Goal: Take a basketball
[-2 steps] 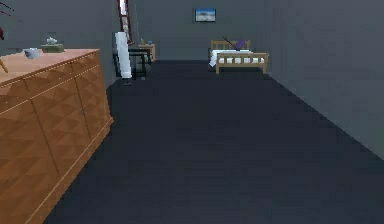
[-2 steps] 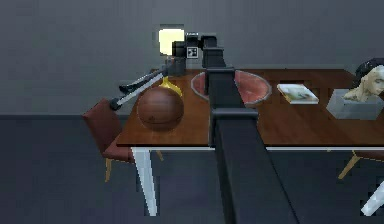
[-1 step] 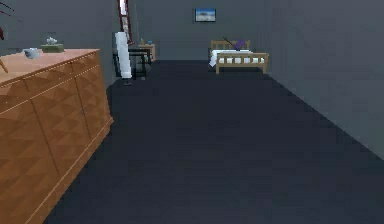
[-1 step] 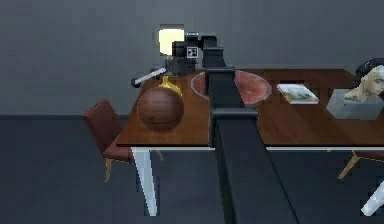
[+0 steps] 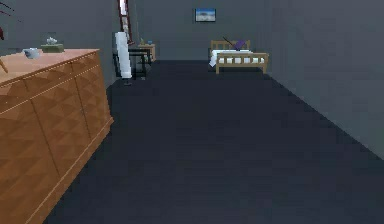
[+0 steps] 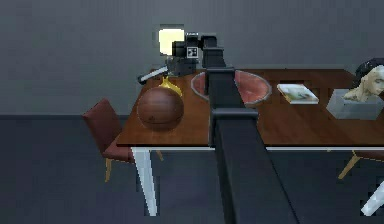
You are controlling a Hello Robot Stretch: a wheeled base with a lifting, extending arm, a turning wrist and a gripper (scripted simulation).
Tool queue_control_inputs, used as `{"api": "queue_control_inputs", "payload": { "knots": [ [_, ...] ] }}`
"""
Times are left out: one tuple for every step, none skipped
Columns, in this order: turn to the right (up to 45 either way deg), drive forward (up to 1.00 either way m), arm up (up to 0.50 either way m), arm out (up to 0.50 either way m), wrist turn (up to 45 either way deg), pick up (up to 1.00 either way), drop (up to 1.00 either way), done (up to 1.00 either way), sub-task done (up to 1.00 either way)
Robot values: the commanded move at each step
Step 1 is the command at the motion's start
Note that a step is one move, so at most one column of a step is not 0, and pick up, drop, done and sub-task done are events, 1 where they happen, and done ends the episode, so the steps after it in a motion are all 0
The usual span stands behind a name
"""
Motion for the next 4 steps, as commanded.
{"api": "queue_control_inputs", "payload": {
  "knots": [
    [0.0,0.0,-0.2,0.0,0.0,0.0,0.0,0.0,0.0],
    [0.0,0.0,0.0,0.0,0.0,1.0,0.0,0.0,0.0],
    [0.0,0.0,0.1,0.0,0.0,0.0,0.0,0.0,0.0],
    [0.0,0.0,0.0,0.0,0.0,0.0,0.0,1.0,0.0]
  ]
}}
